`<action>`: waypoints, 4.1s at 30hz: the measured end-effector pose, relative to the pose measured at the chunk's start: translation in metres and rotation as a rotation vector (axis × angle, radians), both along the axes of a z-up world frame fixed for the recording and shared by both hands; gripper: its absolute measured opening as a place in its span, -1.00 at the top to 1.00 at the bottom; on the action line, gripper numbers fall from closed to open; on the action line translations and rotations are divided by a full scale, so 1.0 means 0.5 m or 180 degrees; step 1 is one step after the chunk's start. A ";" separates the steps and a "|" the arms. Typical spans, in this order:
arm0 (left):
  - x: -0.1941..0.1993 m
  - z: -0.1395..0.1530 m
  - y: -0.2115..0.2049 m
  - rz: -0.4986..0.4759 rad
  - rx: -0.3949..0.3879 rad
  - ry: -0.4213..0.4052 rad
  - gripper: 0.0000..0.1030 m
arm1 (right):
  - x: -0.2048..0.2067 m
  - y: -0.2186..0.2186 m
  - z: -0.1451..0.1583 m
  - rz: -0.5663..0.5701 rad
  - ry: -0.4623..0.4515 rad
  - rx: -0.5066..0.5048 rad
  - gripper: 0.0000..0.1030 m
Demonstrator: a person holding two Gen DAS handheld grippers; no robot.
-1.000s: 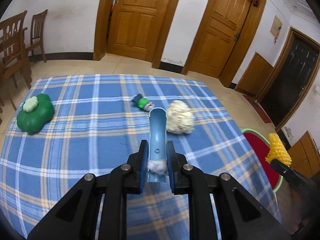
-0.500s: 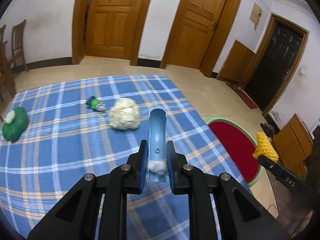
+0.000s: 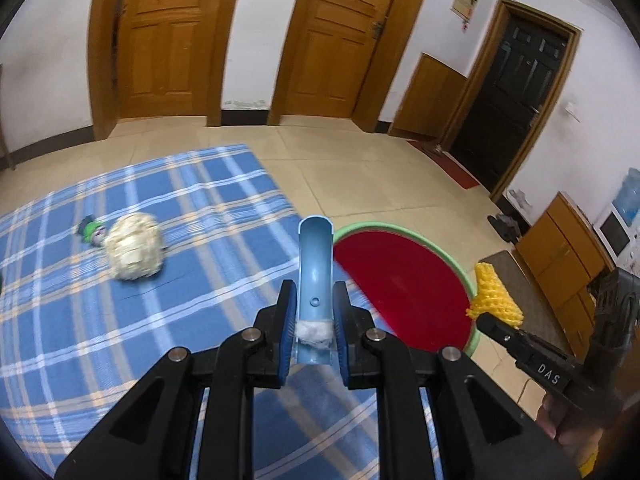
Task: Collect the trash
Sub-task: 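Carry the blue toy with the left tool while the right tool carries the yellow net over the basin, then open the left tool to drop the blue toy while the right tool drops the yellow net into the basin, then move both tools back over the remaining table items, then grasp the white crumpled tissue ball with the left tool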
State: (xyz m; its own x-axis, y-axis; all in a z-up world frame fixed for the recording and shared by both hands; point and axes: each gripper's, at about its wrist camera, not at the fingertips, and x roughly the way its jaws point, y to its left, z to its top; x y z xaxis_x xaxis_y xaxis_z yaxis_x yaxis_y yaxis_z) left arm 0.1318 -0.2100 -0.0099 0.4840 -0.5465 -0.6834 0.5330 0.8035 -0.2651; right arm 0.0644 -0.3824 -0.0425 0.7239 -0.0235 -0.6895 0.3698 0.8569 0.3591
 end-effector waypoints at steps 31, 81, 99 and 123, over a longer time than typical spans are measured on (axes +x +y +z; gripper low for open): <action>0.043 -0.108 -0.214 -0.0384 0.0456 0.0182 0.50 | -0.023 -0.091 -0.038 -0.0194 0.0017 0.0274 0.65; 0.065 -0.064 -0.009 0.0372 0.0255 0.0173 0.49 | 0.029 -0.102 -0.061 -0.0258 0.0172 0.0232 -0.47; 0.187 -0.062 0.144 0.0969 0.0535 0.0070 0.31 | 0.022 -0.092 -0.073 -0.0328 0.0296 0.0258 -0.63; 0.275 -0.123 0.156 0.1028 0.0453 0.0114 0.24 | 0.009 -0.112 -0.092 -0.0465 0.0475 0.0217 -0.74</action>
